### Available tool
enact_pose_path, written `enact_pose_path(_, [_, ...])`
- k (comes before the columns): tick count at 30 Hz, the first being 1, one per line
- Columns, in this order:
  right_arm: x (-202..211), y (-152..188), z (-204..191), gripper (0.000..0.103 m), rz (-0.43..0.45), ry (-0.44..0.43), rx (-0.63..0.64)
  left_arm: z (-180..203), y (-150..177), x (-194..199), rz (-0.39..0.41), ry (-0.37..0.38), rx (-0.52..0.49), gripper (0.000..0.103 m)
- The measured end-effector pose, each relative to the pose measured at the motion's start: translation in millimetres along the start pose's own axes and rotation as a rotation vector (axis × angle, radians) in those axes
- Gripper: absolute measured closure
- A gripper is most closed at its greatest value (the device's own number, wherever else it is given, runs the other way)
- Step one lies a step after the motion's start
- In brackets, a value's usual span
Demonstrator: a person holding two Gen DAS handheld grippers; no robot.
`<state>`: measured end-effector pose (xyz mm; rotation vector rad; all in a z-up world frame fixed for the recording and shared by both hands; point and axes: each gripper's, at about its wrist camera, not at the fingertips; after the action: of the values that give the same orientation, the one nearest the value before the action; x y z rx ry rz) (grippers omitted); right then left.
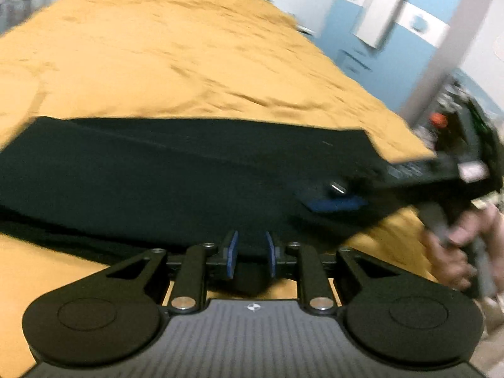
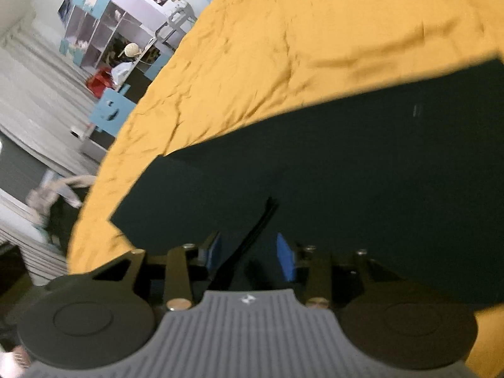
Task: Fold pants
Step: 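Lift the folded pants edge with the right tool and fold it over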
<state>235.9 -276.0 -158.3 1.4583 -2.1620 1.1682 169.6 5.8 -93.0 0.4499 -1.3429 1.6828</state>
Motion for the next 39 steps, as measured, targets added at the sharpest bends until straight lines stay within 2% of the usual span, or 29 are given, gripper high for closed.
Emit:
enact_pose_path(3, [-11.7, 4.8, 10.4, 0.066, -0.011, -0.034, -0.101, -15.7, -3.9, 9.5, 0.050, -0.060, 0.047, 0.081])
enact_pose_path(8, [-30.7, 4.3, 21.5, 0.067, -0.030, -0.071, -0.212, -37.2, -7.1, 22.4, 0.112, -0.089, 0.127, 0.081])
enact_pose_path(11, [-45.7, 1.7, 21.7, 0.075, -0.045, -0.074, -0.233, -48.6, -8.6, 24.3, 0.128, -0.096, 0.163, 0.081])
enact_pose_path(14, [-53.4, -0.3, 17.6, 0.094, -0.052, -0.060, -0.238, -54.8, -8.9, 29.5, 0.157, -0.113, 0.181, 0.081])
enact_pose_path(16, [-52.0, -2.0, 13.9, 0.095, -0.051, -0.062, -0.237, -60.3, -8.6, 38.1, 0.184, -0.134, 0.185, 0.081])
enact_pose_path(19, [-41.0, -12.4, -3.5, 0.103, -0.034, -0.077, -0.157, -69.2, -6.4, 52.1, 0.217, -0.177, 0.187, 0.081])
enact_pose_path(24, [-17.7, -56.8, -50.9, 0.103, 0.003, -0.106, -0.006, -90.1, 0.6, 77.3, 0.257, -0.266, 0.222, 0.081])
enact_pose_path(28, [7.5, -109.1, -96.2, 0.103, 0.031, -0.117, 0.105, -102.3, 6.2, 83.9, 0.242, -0.375, 0.217, 0.081])
enact_pose_path(35, [75.8, -184.7, -154.5, 0.103, 0.097, -0.133, 0.222, -114.2, 6.4, 84.1, 0.239, -0.373, 0.240, 0.080])
enact_pose_path(39, [125.0, -206.2, -149.7, 0.103, 0.125, -0.094, 0.258, -111.8, 0.4, 78.4, 0.245, -0.354, 0.224, 0.080])
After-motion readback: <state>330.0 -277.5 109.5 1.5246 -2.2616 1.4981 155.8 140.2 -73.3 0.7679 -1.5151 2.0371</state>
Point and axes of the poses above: each gripper's, at about its wrist camera, not at the fingertips, and x roughly against the way its jaws point, z to its right, y to its underside, and after that the axes turned 9 degrees about x, right-handed
